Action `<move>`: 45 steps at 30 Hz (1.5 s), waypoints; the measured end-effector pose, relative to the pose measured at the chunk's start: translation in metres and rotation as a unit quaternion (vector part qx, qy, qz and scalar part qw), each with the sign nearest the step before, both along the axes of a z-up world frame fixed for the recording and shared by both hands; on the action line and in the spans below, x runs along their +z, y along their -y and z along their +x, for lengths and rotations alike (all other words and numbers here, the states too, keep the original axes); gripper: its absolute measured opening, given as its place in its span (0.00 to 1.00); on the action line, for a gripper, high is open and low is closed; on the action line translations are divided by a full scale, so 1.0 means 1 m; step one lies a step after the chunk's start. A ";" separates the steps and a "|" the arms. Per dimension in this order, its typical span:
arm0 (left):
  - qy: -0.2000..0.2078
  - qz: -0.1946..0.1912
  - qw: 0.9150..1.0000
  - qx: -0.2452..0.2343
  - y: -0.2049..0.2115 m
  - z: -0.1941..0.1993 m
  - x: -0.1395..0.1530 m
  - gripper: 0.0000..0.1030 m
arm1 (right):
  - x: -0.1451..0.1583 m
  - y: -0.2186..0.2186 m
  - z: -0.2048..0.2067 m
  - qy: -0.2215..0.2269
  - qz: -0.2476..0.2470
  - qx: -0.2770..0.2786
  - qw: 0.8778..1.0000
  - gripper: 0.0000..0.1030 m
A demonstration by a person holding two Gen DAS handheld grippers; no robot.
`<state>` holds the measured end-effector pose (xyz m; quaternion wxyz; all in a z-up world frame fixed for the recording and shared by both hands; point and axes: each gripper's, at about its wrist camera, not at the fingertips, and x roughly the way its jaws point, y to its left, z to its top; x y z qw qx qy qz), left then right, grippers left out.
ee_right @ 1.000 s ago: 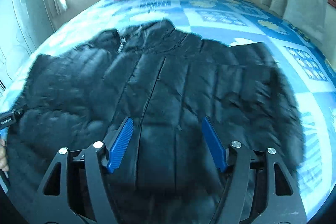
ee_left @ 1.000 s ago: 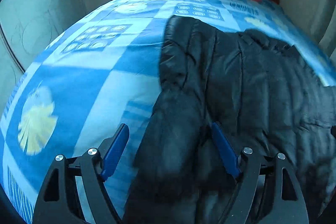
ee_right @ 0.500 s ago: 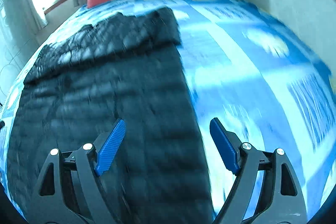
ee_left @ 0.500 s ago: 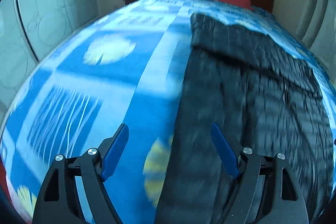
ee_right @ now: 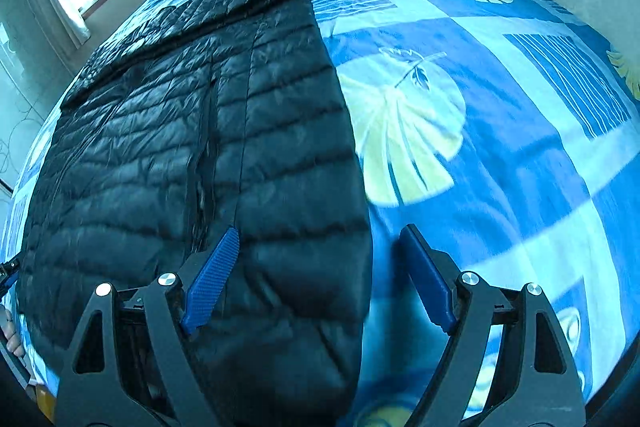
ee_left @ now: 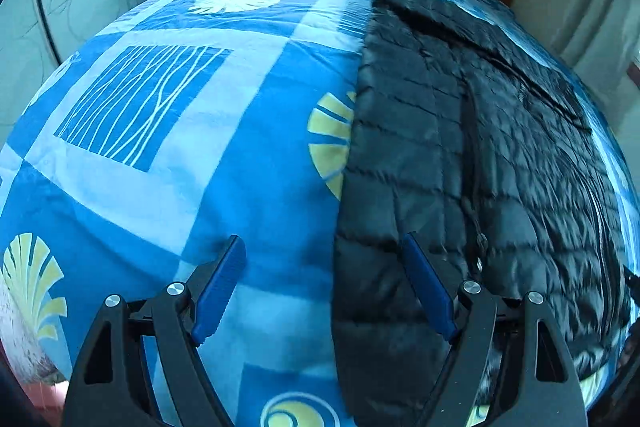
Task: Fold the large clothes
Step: 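Press the folded jacket sides flat with both open tools, then grasp the jacket hem with the left tool while the right tool grasps it too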
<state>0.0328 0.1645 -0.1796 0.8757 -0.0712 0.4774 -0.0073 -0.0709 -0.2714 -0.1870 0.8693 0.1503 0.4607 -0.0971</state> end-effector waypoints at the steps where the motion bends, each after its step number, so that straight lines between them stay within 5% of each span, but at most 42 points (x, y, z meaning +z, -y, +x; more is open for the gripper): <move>1: 0.001 -0.006 1.000 -0.007 0.001 -0.002 -0.001 0.77 | 0.000 -0.004 -0.005 -0.003 -0.004 0.004 1.000 0.80; 9: -0.008 -0.062 0.997 -0.035 0.001 -0.008 -0.003 0.75 | 0.002 -0.016 -0.025 -0.004 -0.004 0.026 1.000 0.58; 15: -0.003 -0.058 0.997 -0.060 0.005 -0.016 -0.003 0.71 | 0.004 -0.019 -0.029 -0.009 0.004 0.032 0.999 0.57; 20: -0.011 -0.094 0.993 -0.074 0.006 -0.019 -0.002 0.44 | 0.006 -0.025 -0.032 -0.007 0.000 0.039 0.999 0.42; 23: -0.010 -0.083 0.993 -0.078 0.011 -0.020 0.000 0.37 | 0.007 -0.027 -0.034 -0.001 -0.003 0.044 0.999 0.31; 32: 0.010 -0.054 0.995 -0.084 0.022 -0.026 0.007 0.15 | 0.012 -0.025 -0.036 0.013 0.004 0.045 0.999 0.18; 45: 0.058 -0.044 0.995 -0.070 0.026 -0.032 0.038 0.09 | 0.039 -0.028 -0.041 0.065 0.017 0.048 0.997 0.13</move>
